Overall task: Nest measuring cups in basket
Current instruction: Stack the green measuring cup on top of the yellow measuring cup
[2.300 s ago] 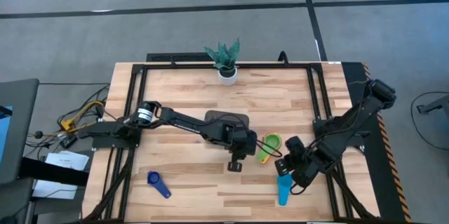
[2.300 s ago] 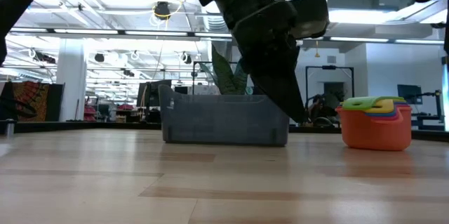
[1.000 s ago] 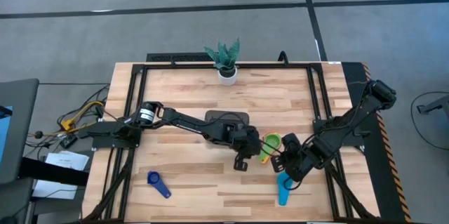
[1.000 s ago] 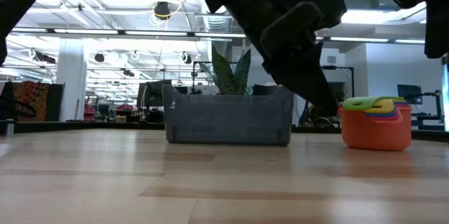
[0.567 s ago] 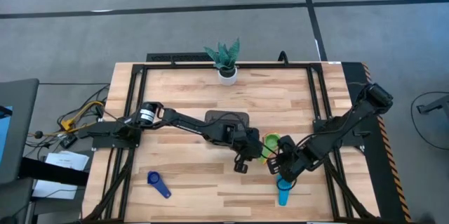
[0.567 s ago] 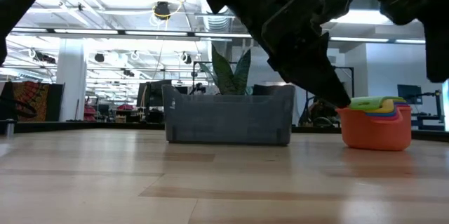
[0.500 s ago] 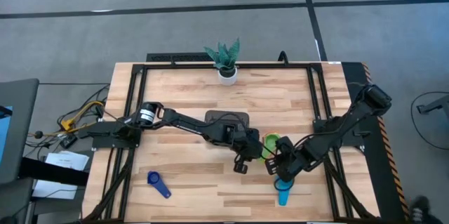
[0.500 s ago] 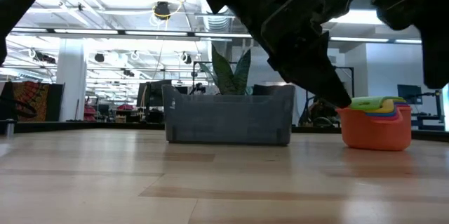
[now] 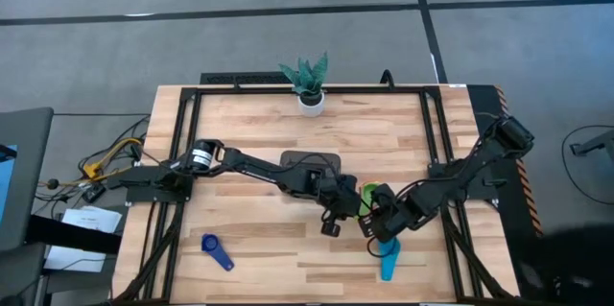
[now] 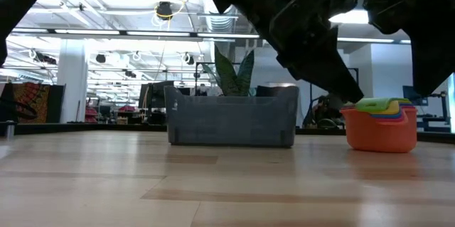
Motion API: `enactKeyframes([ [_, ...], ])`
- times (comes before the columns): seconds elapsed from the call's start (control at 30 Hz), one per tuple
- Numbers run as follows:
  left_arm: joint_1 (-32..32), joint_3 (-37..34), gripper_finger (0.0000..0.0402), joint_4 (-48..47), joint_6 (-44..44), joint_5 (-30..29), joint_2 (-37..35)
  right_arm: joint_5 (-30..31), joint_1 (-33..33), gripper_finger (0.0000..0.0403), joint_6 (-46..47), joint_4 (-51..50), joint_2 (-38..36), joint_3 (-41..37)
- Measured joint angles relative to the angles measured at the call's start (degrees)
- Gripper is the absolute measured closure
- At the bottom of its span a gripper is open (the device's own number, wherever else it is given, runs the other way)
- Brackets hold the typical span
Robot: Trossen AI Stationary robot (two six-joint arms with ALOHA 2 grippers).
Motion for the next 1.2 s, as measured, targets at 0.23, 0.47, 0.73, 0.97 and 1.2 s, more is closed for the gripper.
enactKeyframes([
  [0.23, 0.30, 0.39, 0.0385, -5.29, -2.29, -3.59, -0.47, 0.07, 0.32, 0.0387, 1.07, -1.71, 0.11, -0.07],
  [0.47, 0.44, 0.39, 0.0385, -2.84, 1.85, -0.89, 1.14, 0.30, -0.55, 0.0386, 0.21, -1.41, 0.16, -1.64],
  [0.73, 0.48, 0.39, 0.0385, 0.72, 5.46, -0.59, 2.34, 0.00, -0.53, 0.0387, -2.08, -1.78, 0.14, -1.66],
  [0.97, 0.52, 0.59, 0.0385, 0.48, 7.65, -0.59, 2.34, 0.39, -1.54, 0.0385, -5.53, -1.22, 0.14, -1.66],
  [1.2, 0.48, 0.70, 0.0385, -0.53, 7.18, -0.83, 1.72, 0.53, -1.51, 0.0387, -5.67, -1.89, 0.03, -0.67],
])
